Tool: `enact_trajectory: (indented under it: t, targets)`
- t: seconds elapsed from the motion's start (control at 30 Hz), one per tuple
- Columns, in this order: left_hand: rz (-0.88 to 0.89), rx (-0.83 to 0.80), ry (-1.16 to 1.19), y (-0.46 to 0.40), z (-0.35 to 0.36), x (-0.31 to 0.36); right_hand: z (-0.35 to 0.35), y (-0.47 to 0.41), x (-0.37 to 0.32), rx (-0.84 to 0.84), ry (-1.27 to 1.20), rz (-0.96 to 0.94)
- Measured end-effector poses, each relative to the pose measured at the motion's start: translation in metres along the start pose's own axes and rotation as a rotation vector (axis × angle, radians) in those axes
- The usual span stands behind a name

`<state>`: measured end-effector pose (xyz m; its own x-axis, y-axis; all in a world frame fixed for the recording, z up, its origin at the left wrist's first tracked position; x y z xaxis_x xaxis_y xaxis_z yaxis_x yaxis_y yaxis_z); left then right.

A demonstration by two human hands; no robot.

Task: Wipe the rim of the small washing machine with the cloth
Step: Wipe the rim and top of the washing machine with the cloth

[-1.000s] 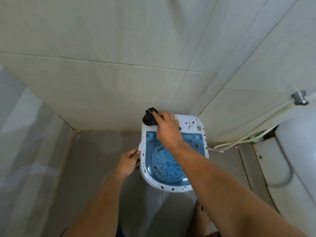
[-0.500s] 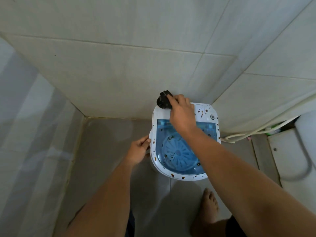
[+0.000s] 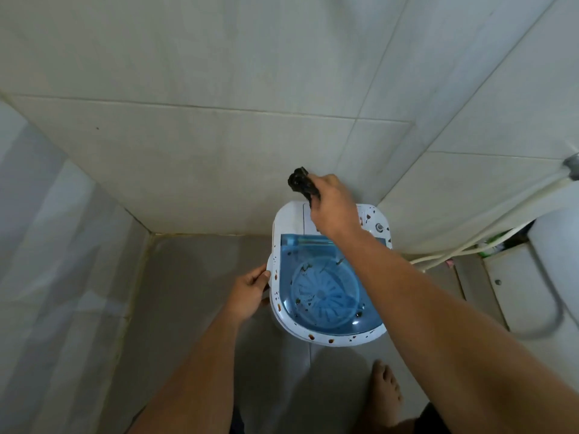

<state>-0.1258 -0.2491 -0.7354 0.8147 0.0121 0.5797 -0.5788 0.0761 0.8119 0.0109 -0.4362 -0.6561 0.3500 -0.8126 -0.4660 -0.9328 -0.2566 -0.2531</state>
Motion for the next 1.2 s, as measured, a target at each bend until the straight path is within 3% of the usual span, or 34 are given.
enact_trajectory:
  t: [0.1, 0.2, 0.27, 0.3, 0.37, 0.43, 0.47, 0.53, 0.67, 0.83, 0.9, 1.0, 1.1, 1.2]
  targets:
    - [-0.009, 0.015, -0.006, -0.003, -0.001, -0.001, 0.025, 0.016, -0.019, -0.097, 0.16, -0.032]
    - [-0.012, 0.022, -0.015, -0.007, -0.003, -0.002, 0.047, 0.038, -0.049, -0.263, 0.203, -0.323]
    - [-0.014, 0.022, -0.023, -0.007, -0.002, -0.004, 0.053, 0.038, -0.056, -0.393, 0.104, -0.434]
    - [-0.008, 0.02, -0.026, -0.007, -0.002, -0.003, 0.05, 0.03, -0.055, -0.393, 0.024, -0.4]
    - [-0.004, 0.012, -0.022, -0.006, 0.0, -0.001, 0.035, 0.009, -0.044, -0.177, -0.095, -0.261]
    - [-0.007, 0.015, -0.014, -0.006, 0.001, 0.0, 0.014, -0.008, -0.026, 0.107, -0.042, -0.06]
    - [-0.01, 0.013, -0.01, -0.004, 0.001, 0.001, 0.009, -0.011, -0.019, 0.159, 0.014, 0.041]
    - [-0.014, 0.007, -0.008, -0.001, 0.001, 0.003, 0.015, -0.01, -0.016, 0.091, 0.066, 0.136]
    - [-0.026, -0.006, -0.009, -0.004, -0.001, 0.002, 0.05, 0.014, -0.039, 0.063, 0.015, 0.024]
    - [-0.028, -0.003, -0.012, -0.006, -0.001, 0.002, 0.075, 0.007, -0.069, -0.227, -0.332, -0.177]
    - [-0.028, 0.001, -0.009, -0.006, -0.001, 0.001, 0.065, -0.008, -0.061, -0.117, -0.334, -0.109]
    - [-0.028, -0.003, -0.006, -0.005, -0.001, 0.002, 0.039, -0.017, -0.034, 0.075, -0.01, 0.027]
    - [-0.036, -0.001, -0.024, -0.004, -0.002, 0.002, 0.046, 0.0, -0.028, 0.052, 0.076, 0.036]
    - [-0.054, 0.0, -0.018, -0.008, -0.003, 0.001, 0.073, 0.02, -0.055, -0.081, -0.018, -0.148]
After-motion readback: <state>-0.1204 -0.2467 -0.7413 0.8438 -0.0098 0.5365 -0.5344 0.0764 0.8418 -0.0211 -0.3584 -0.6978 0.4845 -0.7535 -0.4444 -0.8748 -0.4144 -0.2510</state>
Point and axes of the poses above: each hand's wrist, its own y-axis away from the middle knuckle, its own z-axis out of the palm, x = y × z, the point moved 3 cm from there along -y, towards the middle knuckle, and after that the axes turned 14 degrees about -z, right-handed, at the moved point
